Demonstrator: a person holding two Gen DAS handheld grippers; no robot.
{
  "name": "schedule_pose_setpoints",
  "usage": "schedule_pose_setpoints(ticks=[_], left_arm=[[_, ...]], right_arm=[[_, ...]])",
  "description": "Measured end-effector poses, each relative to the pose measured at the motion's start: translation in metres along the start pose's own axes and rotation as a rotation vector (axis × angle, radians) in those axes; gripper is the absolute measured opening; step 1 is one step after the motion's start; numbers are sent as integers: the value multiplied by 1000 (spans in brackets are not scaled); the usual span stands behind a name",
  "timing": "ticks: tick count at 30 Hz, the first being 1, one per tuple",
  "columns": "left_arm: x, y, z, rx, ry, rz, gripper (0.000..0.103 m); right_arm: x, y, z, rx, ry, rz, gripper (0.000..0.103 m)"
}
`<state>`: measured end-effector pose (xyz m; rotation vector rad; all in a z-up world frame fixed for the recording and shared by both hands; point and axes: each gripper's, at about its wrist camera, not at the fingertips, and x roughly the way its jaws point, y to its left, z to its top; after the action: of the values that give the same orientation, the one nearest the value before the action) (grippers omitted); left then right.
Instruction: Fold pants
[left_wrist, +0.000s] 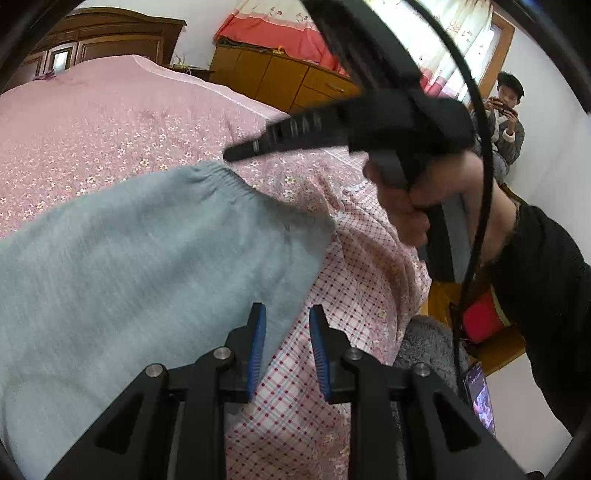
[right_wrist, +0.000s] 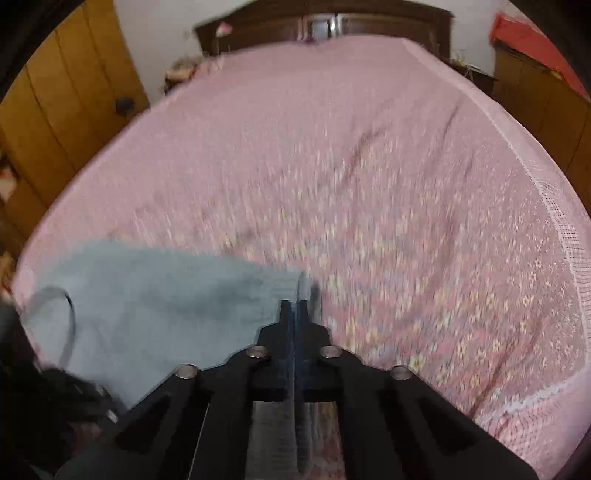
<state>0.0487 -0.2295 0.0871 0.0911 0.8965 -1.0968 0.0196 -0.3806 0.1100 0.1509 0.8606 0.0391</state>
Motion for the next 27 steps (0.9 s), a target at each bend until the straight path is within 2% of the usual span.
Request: schedule_pose_setpoints(ticks=[3,5,7,8,11,13,14,16,18,19,20,21,27], left_arm=[[6,-1,-3,9,27,7,24],[14,-1,-7,13,45,24,25],[19,1,-8,2,43,25,25],[17,1,-9,-12,36,16,26],[7,0,-9,-33,12,-32,26],[-6,-1,-9,-44,-53,-39,26],[-11,-2,-7,-53,-84,-18,26],[-10,2,-2,-93,-115,40,26],[3,8,4,-133,-87,98,26],[9,10,5,-140,-72,116,26],[15,11,5,-146,-55,137,26],[21,12,6,-153,-39,162,26],[11,11,15,-156,-33,181,25]], right_arm=[[13,-4,7,5,34,-21,0],[28,-6,-5,-32,83,-95,1],[32,-12,-13,-26,113,-104,11],[26,-14,-19,-6,87,-80,20],[8,-21,-32,44,54,16,35],[-2,-26,-42,80,61,65,47],[-3,-26,-47,92,87,94,52],[0,-21,-54,66,140,128,52],[6,-10,-61,-13,169,104,51],[8,-5,-64,-53,179,84,47],[11,-1,-65,-84,186,42,35],[14,0,-66,-99,192,16,33],[-1,13,-90,-132,122,-22,40]])
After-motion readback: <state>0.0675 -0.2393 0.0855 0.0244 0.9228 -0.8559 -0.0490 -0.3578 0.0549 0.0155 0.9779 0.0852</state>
